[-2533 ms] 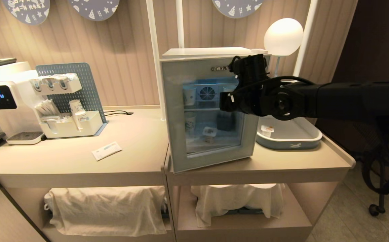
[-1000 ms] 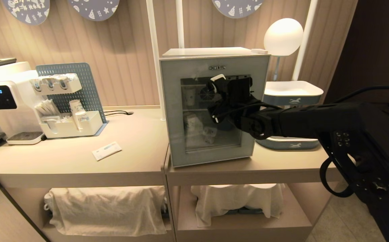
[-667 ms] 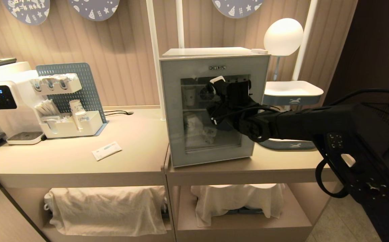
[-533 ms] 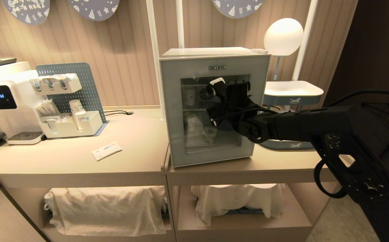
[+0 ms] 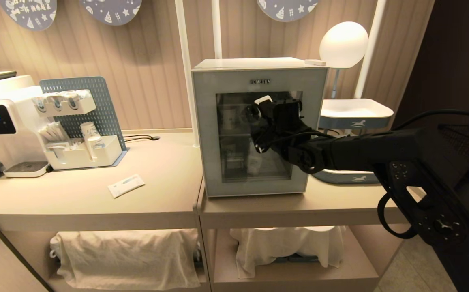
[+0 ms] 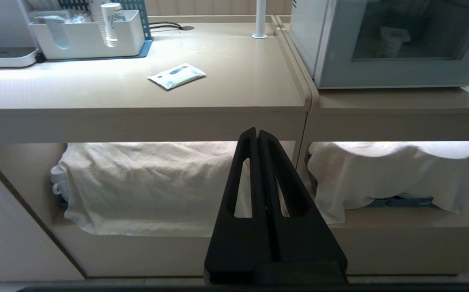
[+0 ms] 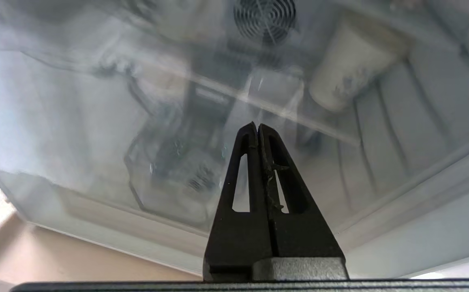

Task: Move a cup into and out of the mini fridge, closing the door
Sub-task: Close the freezer door

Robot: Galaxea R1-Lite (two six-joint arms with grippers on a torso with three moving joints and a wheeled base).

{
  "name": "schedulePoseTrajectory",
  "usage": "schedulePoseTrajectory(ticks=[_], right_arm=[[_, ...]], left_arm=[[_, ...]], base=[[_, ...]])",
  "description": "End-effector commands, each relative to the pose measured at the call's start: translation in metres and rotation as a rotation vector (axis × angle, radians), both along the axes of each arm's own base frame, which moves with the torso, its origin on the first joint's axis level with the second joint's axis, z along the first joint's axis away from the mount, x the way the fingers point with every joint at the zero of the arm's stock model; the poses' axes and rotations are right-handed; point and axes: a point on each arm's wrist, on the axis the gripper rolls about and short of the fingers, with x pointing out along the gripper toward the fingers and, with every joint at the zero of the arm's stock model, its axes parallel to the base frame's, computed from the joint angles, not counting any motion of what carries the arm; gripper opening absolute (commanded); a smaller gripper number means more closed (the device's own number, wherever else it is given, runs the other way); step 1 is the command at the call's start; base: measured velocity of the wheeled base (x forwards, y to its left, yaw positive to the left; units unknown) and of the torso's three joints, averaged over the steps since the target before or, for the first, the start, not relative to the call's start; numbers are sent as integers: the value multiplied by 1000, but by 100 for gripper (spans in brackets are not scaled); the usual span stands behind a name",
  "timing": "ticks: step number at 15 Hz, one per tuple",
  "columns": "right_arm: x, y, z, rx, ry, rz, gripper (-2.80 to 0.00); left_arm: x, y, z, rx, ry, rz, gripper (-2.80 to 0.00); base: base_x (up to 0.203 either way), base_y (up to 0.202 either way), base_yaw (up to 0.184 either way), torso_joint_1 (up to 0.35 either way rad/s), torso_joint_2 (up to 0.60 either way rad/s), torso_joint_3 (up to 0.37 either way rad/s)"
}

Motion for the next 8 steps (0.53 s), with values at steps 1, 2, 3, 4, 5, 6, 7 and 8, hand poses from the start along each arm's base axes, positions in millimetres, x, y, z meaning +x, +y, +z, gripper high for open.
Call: schedulePoseTrajectory(ticks=[1, 2, 3, 4, 5, 6, 7, 8], right_arm=[[0, 0, 0, -2, 0, -1, -280], [0, 0, 0, -1, 0, -3, -280], [0, 0, 0, 7, 3, -6, -280], [-2, -1, 3, 26, 2, -16, -280], [-5, -3, 7, 39, 2, -31, -280], [-10, -6, 18, 53, -13, -58, -280], [-16, -11, 33, 64, -43, -133, -280], [-23, -19, 50, 78, -81, -218, -280]], left_arm=[[0, 0, 0, 0, 1, -1, -280], [0, 0, 0, 0, 1, -1, -280], [0, 0, 0, 0, 1, -1, -280], [0, 0, 0, 0, 1, -1, -280], [0, 0, 0, 0, 1, -1, -280], [0, 0, 0, 0, 1, -1, -280], [0, 0, 0, 0, 1, -1, -280], [0, 0, 0, 0, 1, -1, -280]], base=[[0, 0, 0, 0, 0, 0], [0, 0, 0, 0, 0, 0], [0, 0, 0, 0, 0, 0], [0, 0, 0, 0, 0, 0], [0, 0, 0, 0, 0, 0], [0, 0, 0, 0, 0, 0], [0, 0, 0, 0, 0, 0], [0, 0, 0, 0, 0, 0]])
